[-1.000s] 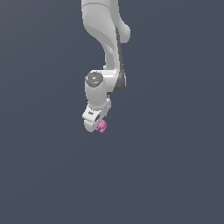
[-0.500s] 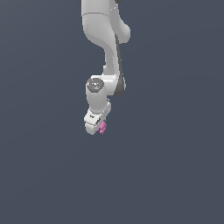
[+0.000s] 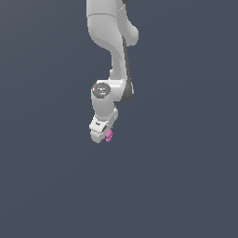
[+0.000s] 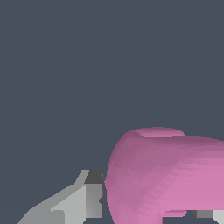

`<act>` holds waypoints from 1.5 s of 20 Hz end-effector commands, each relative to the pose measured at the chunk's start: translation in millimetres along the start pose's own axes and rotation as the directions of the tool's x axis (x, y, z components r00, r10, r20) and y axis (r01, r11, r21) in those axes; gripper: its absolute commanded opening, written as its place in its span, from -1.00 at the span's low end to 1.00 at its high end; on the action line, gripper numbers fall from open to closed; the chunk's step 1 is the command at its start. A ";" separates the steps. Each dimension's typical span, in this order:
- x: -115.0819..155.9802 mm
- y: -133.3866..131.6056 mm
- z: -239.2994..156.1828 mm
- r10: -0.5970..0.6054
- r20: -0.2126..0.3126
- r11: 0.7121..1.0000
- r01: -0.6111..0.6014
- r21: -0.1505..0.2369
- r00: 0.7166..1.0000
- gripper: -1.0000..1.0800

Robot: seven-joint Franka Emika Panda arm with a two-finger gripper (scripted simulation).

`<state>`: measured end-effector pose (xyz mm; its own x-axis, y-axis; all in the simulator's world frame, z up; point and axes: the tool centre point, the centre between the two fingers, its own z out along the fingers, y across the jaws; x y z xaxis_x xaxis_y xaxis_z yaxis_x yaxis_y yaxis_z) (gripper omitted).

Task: Pick up the object and move it to a goal position.

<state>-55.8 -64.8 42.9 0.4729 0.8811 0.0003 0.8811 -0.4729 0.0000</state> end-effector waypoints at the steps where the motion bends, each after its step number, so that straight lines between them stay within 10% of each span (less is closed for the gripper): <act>1: -0.3 -0.5 -0.6 0.001 0.000 1.000 -0.001 0.000 1.000 -1.00; 30: 27.9 -70.2 -94.2 0.001 0.001 1.000 -0.001 0.000 1.000 -1.00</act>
<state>-103.6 -8.0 135.4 0.4734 0.8809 -0.0008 0.8809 -0.4734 0.0008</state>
